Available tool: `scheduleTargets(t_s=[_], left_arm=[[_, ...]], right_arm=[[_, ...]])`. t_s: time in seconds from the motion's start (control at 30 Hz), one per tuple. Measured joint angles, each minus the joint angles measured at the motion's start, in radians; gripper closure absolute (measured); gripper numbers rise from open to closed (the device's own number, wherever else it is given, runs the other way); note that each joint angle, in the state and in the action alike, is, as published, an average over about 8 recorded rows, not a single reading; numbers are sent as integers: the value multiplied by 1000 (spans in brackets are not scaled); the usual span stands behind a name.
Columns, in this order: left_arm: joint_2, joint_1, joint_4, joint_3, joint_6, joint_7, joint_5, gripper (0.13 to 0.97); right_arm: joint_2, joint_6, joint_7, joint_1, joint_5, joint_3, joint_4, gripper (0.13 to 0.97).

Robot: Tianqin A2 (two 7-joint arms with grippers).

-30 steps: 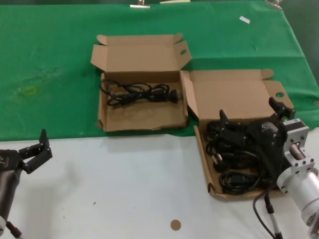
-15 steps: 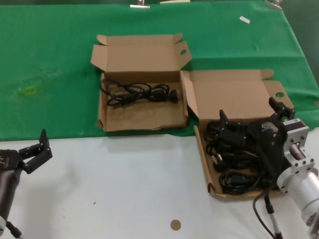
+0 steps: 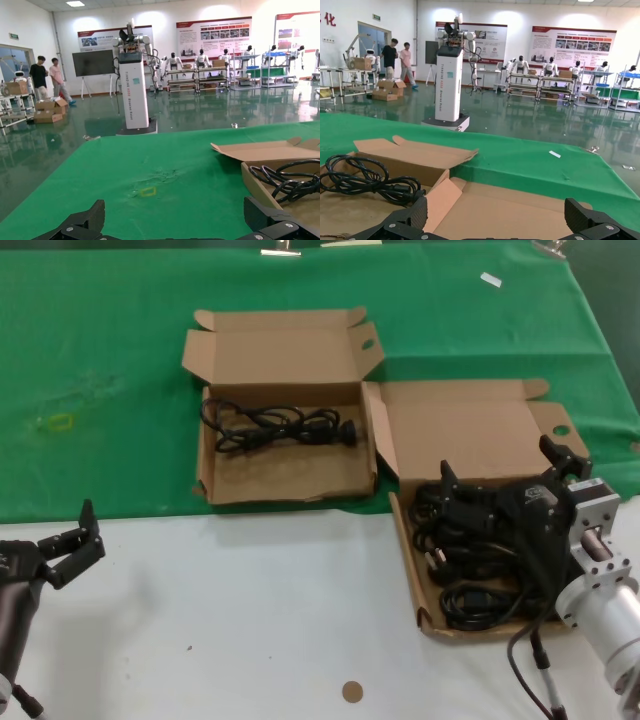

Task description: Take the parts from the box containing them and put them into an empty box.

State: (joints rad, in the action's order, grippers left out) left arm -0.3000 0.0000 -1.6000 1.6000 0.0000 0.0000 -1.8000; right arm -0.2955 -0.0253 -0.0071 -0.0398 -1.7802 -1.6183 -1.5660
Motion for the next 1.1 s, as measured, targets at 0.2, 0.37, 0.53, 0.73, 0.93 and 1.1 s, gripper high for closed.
scheduleTargets(t_s=[0.2, 0.37, 0.53, 0.73, 0.93, 1.1], left_arm=[[0, 0, 0, 0, 0, 0, 0, 132], [0, 0, 0, 0, 0, 0, 0, 132], [0, 0, 0, 0, 0, 0, 0, 132], [0, 0, 0, 0, 0, 0, 0, 132], [0, 0, 0, 0, 0, 0, 0, 132], [0, 0, 0, 0, 0, 0, 0, 132]], right_arm=[[0, 0, 0, 0, 0, 0, 0, 129], [0, 0, 0, 0, 0, 0, 0, 129], [0, 0, 0, 0, 0, 0, 0, 129], [0, 0, 0, 0, 0, 0, 0, 129], [0, 0, 0, 0, 0, 0, 0, 129], [0, 0, 0, 0, 0, 0, 0, 129]])
